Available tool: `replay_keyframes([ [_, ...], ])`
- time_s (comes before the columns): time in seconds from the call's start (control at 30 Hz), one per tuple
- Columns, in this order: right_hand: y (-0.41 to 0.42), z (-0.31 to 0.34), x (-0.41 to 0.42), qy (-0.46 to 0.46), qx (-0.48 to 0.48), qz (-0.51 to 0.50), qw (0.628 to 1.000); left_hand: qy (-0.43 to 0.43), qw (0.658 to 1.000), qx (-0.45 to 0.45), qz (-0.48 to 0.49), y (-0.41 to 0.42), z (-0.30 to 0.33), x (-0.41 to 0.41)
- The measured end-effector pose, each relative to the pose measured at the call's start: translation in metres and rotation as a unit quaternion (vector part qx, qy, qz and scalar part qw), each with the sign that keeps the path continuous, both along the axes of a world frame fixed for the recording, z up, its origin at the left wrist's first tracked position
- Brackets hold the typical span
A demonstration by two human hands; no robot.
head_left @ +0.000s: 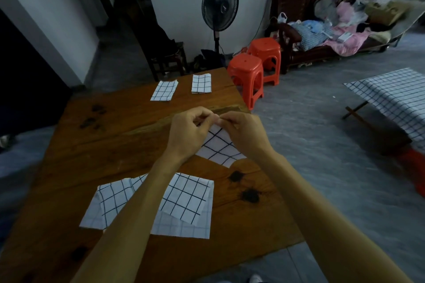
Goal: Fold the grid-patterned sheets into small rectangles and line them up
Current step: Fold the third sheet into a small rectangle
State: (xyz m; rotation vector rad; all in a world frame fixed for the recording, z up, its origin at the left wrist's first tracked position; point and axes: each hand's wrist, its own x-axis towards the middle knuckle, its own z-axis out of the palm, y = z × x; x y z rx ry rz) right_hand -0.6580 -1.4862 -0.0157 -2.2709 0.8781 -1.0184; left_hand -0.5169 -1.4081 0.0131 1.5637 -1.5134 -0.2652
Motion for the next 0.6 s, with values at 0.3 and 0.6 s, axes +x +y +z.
replay_keyframes([
  [0.3, 0.0, -0.034, -0.015, 0.035, 0.058, -0.007, 0.998, 0.03, 0.992, -0.046, 0.114, -0.002, -0.002, 0.025],
  [0.6, -0.004, -0.058, -0.031, 0.136, 0.076, -0.034, 0.987, -0.006, 0.99, -0.03, 0.135, -0.003, -0.009, 0.038],
])
